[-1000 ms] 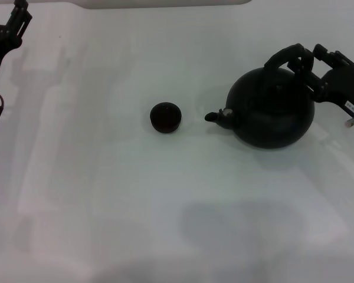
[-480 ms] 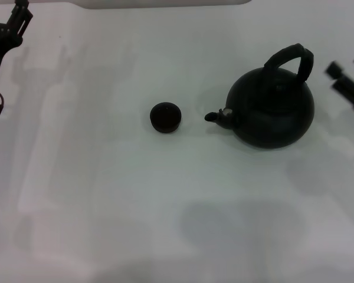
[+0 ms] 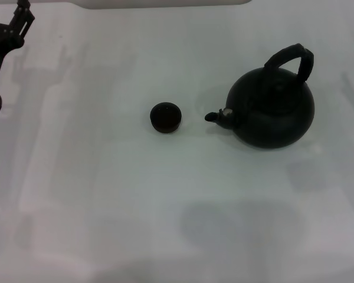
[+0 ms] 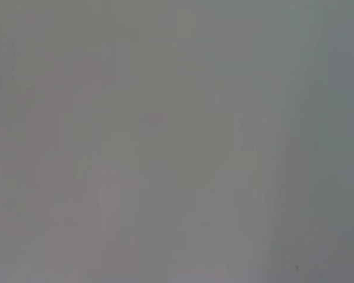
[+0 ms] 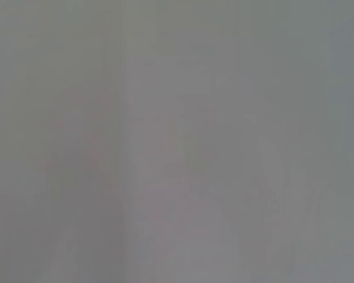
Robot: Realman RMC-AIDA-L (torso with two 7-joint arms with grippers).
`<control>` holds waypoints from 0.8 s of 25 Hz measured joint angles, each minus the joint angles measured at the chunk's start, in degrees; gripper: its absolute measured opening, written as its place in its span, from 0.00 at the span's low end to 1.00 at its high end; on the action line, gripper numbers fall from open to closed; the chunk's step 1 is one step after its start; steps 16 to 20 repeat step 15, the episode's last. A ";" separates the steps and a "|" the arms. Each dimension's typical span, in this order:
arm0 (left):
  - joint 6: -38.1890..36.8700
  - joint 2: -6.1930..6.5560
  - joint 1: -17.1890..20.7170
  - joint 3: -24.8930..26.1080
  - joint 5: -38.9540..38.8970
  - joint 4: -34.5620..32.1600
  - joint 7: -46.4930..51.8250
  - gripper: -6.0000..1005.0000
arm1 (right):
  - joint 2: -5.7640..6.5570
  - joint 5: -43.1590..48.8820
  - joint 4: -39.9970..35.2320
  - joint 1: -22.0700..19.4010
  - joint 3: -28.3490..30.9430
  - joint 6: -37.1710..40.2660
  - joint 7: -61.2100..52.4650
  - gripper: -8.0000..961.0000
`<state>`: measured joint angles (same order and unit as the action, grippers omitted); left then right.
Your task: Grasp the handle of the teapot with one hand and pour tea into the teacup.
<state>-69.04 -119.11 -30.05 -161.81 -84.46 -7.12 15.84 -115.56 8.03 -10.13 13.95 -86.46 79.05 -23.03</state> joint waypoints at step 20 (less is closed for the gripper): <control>0.30 -0.07 0.09 1.15 0.00 -0.42 -0.09 0.87 | -0.16 -2.67 -0.10 0.33 0.57 -4.71 2.98 0.90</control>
